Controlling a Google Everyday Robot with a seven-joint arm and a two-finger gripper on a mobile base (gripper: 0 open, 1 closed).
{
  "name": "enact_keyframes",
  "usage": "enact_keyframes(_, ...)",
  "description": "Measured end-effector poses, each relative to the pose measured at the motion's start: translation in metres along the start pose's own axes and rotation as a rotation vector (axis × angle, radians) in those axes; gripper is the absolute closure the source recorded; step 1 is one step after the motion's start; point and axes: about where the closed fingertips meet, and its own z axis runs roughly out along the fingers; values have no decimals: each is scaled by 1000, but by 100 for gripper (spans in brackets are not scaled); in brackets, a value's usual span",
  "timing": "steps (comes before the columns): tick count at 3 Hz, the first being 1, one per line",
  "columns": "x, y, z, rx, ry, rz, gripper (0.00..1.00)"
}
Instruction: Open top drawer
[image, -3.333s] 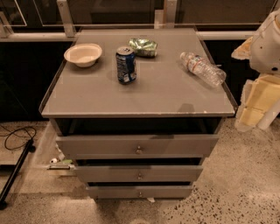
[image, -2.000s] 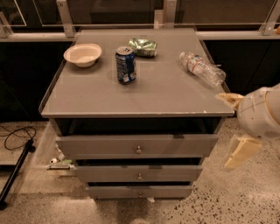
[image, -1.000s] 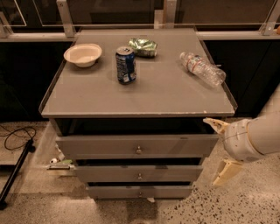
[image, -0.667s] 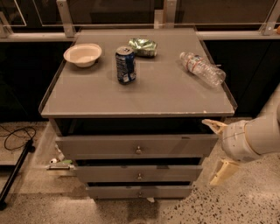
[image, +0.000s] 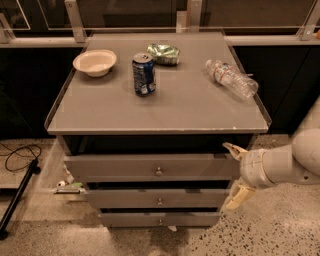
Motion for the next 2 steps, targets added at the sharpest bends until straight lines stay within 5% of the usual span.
enact_keyframes(2, 1, -31, 47, 45, -42, -57, 0)
